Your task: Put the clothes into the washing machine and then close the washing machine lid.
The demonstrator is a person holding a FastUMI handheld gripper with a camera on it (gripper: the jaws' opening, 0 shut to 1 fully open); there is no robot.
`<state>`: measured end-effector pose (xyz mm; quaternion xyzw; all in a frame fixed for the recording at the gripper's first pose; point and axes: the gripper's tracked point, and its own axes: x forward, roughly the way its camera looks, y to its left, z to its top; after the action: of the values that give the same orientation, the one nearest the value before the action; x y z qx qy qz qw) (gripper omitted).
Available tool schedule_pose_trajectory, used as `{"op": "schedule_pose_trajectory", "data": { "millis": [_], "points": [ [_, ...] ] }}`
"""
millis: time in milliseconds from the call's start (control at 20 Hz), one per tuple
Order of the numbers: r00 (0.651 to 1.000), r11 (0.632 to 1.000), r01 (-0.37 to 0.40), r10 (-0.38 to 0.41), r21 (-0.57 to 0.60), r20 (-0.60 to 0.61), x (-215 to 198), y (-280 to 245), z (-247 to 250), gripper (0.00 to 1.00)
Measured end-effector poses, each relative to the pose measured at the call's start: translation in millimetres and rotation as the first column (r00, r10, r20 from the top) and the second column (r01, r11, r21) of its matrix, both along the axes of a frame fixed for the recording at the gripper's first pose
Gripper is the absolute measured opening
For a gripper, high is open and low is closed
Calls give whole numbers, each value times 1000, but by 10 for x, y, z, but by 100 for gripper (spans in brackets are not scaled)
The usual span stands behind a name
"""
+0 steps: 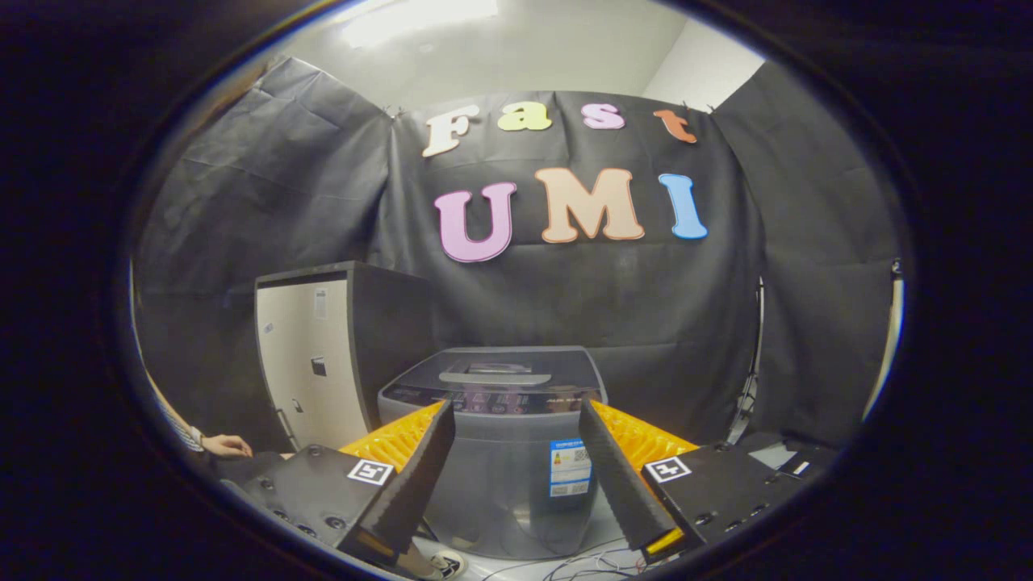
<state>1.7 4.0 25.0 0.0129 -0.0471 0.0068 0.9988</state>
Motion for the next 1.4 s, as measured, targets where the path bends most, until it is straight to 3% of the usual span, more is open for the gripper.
{"op": "schedule_pose_trajectory", "data": {
  "millis": [250, 350, 1400],
  "points": [
    [1000, 1000, -7, 7, 7, -10, -12, 6, -82, 97],
    [996, 1000, -6, 4, -20, -94, 14, -17, -276, 97],
    [996, 998, -52, 50, -19, -76, -13, 75, -233, 98]
  ]
}}
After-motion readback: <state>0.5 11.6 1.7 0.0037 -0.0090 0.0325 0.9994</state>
